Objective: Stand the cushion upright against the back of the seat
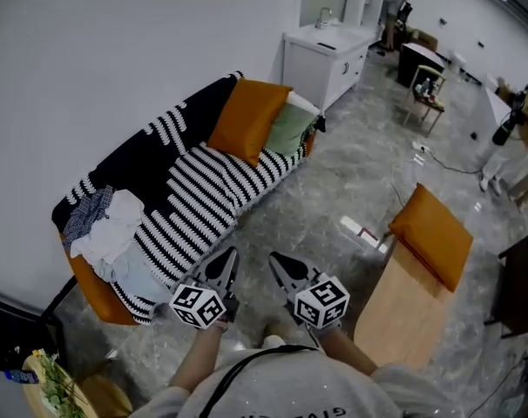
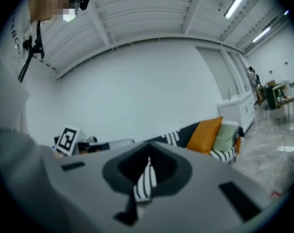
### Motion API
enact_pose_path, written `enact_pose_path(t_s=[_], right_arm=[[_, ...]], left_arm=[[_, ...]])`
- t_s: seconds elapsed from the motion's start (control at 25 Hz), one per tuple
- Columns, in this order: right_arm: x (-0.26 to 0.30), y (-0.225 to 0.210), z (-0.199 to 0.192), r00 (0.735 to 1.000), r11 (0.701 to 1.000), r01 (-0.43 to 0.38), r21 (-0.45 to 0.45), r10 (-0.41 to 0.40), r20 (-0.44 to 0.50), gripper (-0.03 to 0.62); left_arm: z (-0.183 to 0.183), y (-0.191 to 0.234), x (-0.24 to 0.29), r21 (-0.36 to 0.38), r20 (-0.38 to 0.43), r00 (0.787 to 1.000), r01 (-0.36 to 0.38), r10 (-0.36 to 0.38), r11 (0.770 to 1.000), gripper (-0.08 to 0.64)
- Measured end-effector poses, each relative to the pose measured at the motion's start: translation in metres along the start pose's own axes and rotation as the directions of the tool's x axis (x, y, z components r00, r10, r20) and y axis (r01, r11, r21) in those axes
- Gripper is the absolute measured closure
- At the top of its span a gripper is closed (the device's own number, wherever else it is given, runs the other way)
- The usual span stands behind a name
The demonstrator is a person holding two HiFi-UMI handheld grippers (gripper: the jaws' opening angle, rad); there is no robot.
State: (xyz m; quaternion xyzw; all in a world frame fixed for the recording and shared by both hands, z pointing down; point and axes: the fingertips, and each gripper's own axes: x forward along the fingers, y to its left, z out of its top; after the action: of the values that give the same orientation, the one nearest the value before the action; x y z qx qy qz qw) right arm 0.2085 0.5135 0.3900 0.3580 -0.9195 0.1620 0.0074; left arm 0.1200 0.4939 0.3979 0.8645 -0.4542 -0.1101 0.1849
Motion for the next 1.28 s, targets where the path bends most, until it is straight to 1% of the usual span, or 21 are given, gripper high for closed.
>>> enact_pose_path(t_s=[0.16,0.32,0.48,0.64,0.88,1.04,1.28], right_arm=[[0.011,-0.033,0.007,1.0,1.0,-0.005,-0.008,0.005,-0.012,0.574],[0.022,-0.06,0.01,1.0,1.0,0.005,0.0,-0.005,-0.02,0.574],[0.034,-0.074,0.014,1.0,1.0,-0.003,0.005,0.003,-0.026,0.574],[0.056,-0.092,0.016,0.999,1.0,-0.012,0.017,0.012,-0.034,0.574],[0.109,-0.132,0.028,0.999,1.0,-0.004,0.027,0.005,-0.039,0.574],[0.153,-0.156,0.045,0.999,1.0,-0.005,0.025,0.006,-0.048,0.574],[0.219,-0.195,0.07,0.999,1.0,0.007,0.026,-0.006,-0.047,0.574]], left_arm=[[-0.002,0.006,0.04,-0.011,0.007,1.0,0.009,-0.009,1.0,0.535],[-0.006,0.012,0.067,-0.024,0.001,1.0,0.016,-0.016,1.0,0.535],[-0.009,0.023,0.087,-0.031,-0.019,1.0,0.008,-0.009,0.999,0.535],[-0.004,0.042,0.111,-0.032,-0.019,1.0,0.002,-0.003,0.999,0.535],[0.008,0.085,0.158,-0.035,-0.029,0.999,0.012,-0.013,0.999,0.535],[0.027,0.121,0.194,-0.04,-0.036,0.999,0.016,-0.017,0.999,0.535],[0.052,0.173,0.253,-0.046,-0.051,0.998,0.041,-0.043,0.998,0.535]])
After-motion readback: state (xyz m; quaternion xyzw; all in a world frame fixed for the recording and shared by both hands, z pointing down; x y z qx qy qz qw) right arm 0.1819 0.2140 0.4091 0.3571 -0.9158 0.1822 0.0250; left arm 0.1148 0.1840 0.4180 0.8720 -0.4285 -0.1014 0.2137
